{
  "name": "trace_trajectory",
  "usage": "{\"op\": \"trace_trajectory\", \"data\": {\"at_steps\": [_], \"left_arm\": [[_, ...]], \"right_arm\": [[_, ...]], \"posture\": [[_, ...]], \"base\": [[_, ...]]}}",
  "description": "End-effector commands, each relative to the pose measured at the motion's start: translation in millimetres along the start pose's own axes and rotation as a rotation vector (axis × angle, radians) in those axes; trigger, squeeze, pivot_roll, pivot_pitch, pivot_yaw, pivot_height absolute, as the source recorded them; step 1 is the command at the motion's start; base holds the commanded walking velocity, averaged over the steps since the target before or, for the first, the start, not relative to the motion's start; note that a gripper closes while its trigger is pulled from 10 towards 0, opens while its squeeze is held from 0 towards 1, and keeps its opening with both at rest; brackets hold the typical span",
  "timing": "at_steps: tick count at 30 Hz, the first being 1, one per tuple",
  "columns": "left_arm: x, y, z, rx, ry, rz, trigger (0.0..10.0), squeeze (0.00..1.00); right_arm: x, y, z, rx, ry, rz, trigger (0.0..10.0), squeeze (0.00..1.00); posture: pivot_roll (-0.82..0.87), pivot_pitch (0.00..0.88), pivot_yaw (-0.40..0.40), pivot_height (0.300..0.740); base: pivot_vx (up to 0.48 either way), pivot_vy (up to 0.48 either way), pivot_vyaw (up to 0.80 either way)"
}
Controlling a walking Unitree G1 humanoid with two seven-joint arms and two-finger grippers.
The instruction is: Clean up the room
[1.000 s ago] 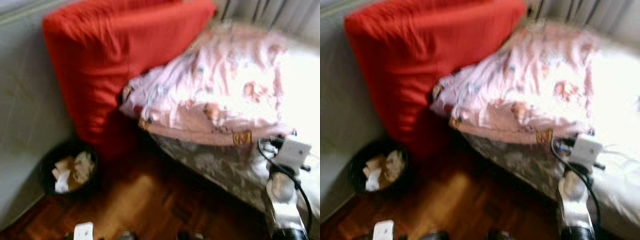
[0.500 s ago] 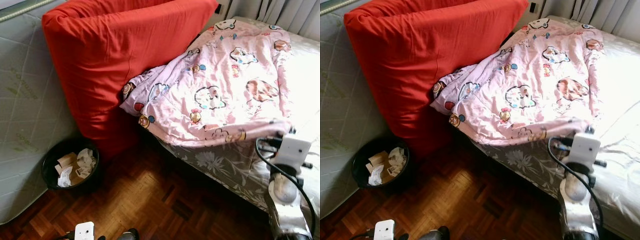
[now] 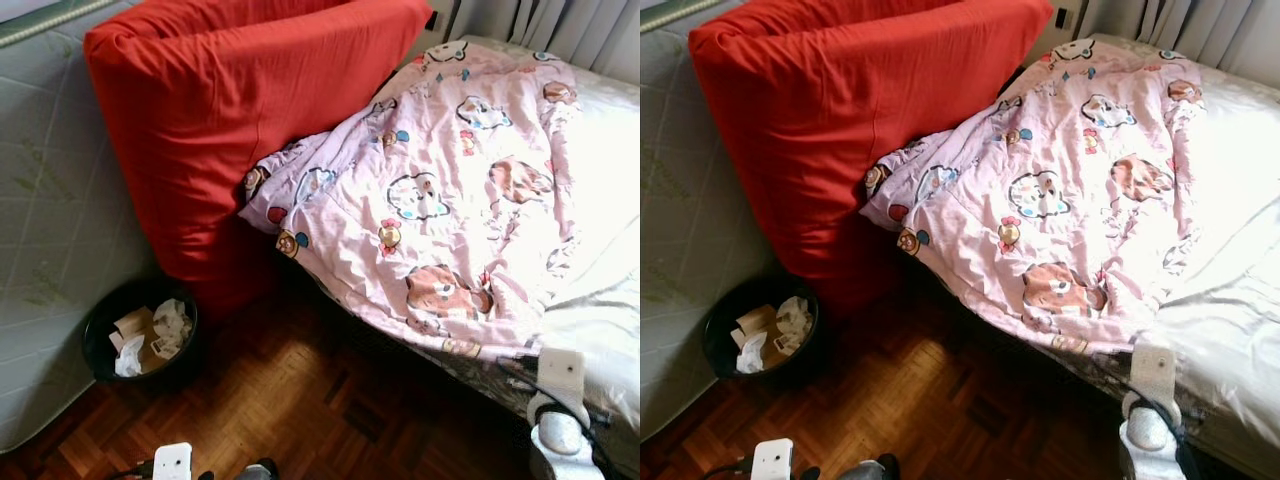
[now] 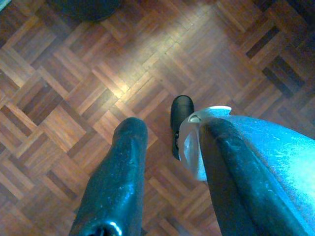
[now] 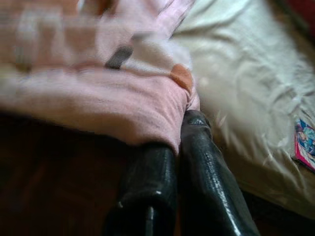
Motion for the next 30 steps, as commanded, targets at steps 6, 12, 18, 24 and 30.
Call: {"op": "trace_trajectory", "data": {"at_steps": [6,12,18,24,30], "left_arm": [[-9,-6.5,3.2,-0.023,0.018,-0.038,10.0,0.00],[-8,-6.3,2.9,-0.024,0.014,-0.039,10.0,0.00],[-7,-7.1,2.9,-0.027,0.012,-0.045,10.0,0.00],[-7,-7.4,2.9,-0.027,0.012,-0.048,10.0,0.00],[-7,-8.0,2.7,-0.030,0.010,-0.048,10.0,0.00]], "right_arm": [[-81,-0.4,18.9,0.051,0.261,0.117,10.0,0.00],[-100,-5.0,24.8,0.053,0.321,0.147,10.0,0.00],[-99,-3.9,23.0,0.059,0.315,0.157,10.0,0.00],[-92,-2.7,19.4,0.055,0.291,0.145,10.0,1.00],[-94,-0.1,20.5,0.066,0.303,0.122,10.0,1.00]], "posture": [[0.11,0.192,-0.048,0.740],[0.11,0.193,-0.047,0.740],[0.11,0.194,-0.046,0.740],[0.11,0.194,-0.048,0.740],[0.11,0.195,-0.048,0.740]], "base": [[0.000,0.000,0.00],[0.000,0.000,0.00],[0.000,0.000,0.00],[0.000,0.000,0.00],[0.000,0.000,0.00]]}}
Point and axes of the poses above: a point about 5 cm out from each wrist's last joint towards the gripper, its own z axis pointing back from the gripper into the wrist, its own x axis along the axis of the wrist's last joint, y = z × x, the point moved 5 cm from there along -z, pointing out of the wrist towards the gripper, and after that the axes turned 10 degrees about -z, right-handed, at the moved point
